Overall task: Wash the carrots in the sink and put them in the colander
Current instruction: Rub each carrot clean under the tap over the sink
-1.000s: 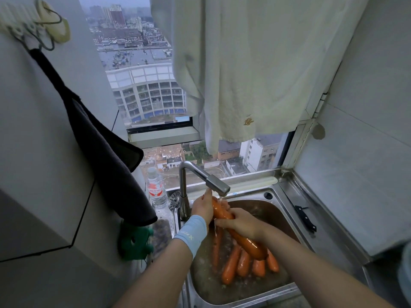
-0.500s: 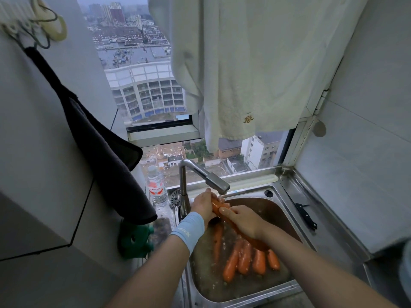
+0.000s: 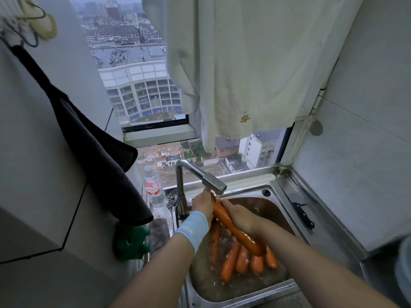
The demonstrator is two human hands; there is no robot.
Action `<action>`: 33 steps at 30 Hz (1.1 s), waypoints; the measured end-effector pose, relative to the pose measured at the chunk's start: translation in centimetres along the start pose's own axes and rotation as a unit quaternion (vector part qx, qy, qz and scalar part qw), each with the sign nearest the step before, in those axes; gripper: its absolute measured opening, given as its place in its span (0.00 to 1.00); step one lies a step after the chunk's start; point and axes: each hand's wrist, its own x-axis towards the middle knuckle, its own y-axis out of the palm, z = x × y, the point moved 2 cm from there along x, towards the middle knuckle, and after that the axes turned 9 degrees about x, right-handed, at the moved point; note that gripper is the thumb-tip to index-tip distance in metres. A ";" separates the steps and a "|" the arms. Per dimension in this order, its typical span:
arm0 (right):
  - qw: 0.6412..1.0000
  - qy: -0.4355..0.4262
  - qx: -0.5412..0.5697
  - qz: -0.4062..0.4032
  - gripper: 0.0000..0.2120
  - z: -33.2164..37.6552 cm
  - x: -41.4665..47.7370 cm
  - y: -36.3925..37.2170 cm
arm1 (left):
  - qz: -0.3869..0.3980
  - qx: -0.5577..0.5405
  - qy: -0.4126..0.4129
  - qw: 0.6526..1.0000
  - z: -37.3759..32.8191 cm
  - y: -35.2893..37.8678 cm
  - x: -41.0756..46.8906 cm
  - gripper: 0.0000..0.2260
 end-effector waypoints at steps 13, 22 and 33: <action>0.993 0.060 0.092 0.032 0.41 0.0 0.2 0.3 | 0.048 0.026 0.021 0.998 2.4 0.4 1.1 0.13; 0.999 -0.002 -0.008 0.033 0.18 -0.3 0.2 -0.6 | 0.043 -0.052 -0.005 0.998 0.7 -0.6 2.2 0.12; 0.997 0.082 0.013 -0.003 0.36 -0.5 -0.7 0.1 | 0.018 0.053 0.012 0.998 2.2 0.7 0.2 0.19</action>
